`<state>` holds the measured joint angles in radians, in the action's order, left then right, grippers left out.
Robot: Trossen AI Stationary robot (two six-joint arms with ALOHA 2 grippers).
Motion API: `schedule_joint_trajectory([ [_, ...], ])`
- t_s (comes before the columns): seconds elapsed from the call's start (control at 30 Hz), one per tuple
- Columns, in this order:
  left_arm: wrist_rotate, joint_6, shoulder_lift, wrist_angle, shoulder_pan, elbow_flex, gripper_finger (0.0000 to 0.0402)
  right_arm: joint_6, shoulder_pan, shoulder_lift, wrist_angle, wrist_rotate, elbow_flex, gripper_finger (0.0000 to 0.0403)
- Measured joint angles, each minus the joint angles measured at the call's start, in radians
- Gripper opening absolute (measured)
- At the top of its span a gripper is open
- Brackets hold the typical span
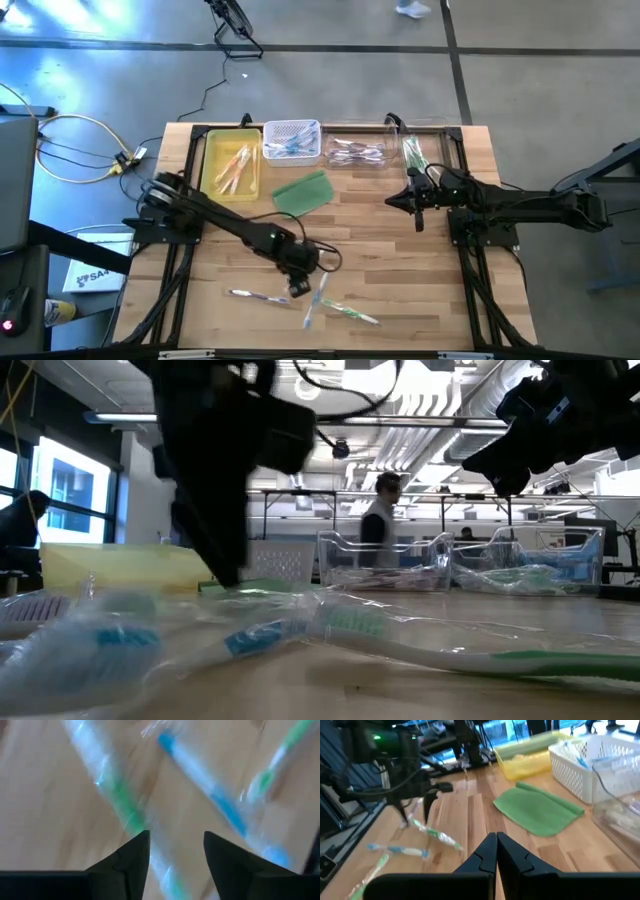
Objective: Pick & Place Toothbrushes
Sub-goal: Put the green toothbrush into the right transparent bin
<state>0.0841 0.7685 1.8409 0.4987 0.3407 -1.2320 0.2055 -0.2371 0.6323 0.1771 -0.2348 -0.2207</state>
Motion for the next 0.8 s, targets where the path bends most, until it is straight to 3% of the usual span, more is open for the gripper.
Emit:
schedule_joint_trajectory([
  [0.3,0.016,0.021,0.079,-0.051,0.0,-0.006,0.018,-0.001,0.0,0.005,-0.005,0.0,0.0,0.0003],
  [0.8,0.004,0.002,0.062,-0.05,-0.025,0.002,0.018,-0.004,0.0,0.011,0.014,0.0,0.0,0.0003],
])
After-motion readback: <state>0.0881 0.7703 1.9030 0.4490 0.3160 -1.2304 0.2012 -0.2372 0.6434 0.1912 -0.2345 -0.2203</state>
